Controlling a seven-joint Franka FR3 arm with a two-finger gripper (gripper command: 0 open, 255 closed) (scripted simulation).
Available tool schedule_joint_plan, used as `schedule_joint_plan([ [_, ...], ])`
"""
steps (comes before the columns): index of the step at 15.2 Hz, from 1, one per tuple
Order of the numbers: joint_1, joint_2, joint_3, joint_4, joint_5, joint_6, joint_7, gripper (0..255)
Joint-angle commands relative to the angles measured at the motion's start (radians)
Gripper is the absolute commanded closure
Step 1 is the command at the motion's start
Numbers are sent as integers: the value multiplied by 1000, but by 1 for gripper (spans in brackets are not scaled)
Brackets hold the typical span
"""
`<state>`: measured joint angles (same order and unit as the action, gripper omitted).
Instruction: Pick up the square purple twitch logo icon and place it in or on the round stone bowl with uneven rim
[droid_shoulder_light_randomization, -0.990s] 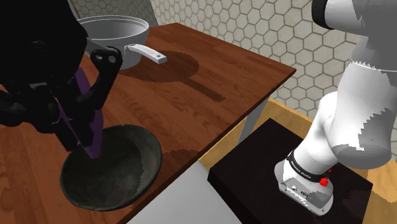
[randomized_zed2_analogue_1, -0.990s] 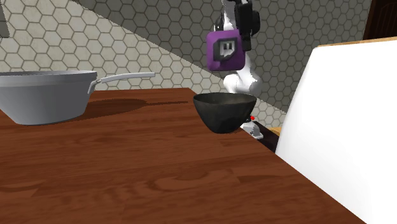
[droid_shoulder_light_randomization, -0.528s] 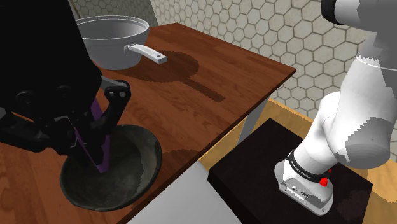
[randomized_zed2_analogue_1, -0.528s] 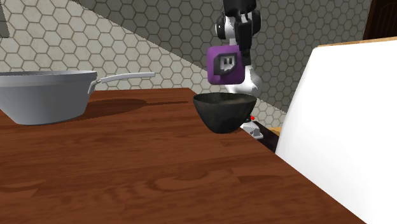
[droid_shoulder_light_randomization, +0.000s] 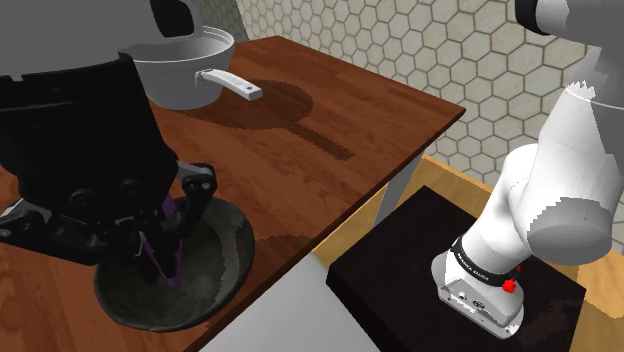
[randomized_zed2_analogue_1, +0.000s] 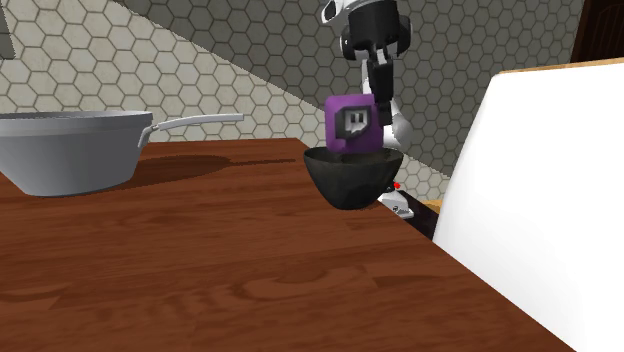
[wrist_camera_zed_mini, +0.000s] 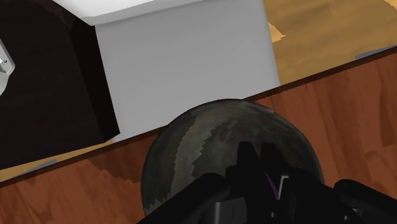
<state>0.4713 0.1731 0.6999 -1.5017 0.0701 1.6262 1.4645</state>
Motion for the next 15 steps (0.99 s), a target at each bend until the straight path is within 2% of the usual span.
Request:
schedule_joint_plan([
  [1,-1,-1,0,-4,0,4,-1,255],
  [6,-1,-1,0,-4,0,4,-1,255],
  [7,-1,-1,0,-4,0,4,-1,0],
  [12,-1,-1,0,-4,0,4,-1,0],
  [15,13,37,0,139,-23,-108,16,0],
])
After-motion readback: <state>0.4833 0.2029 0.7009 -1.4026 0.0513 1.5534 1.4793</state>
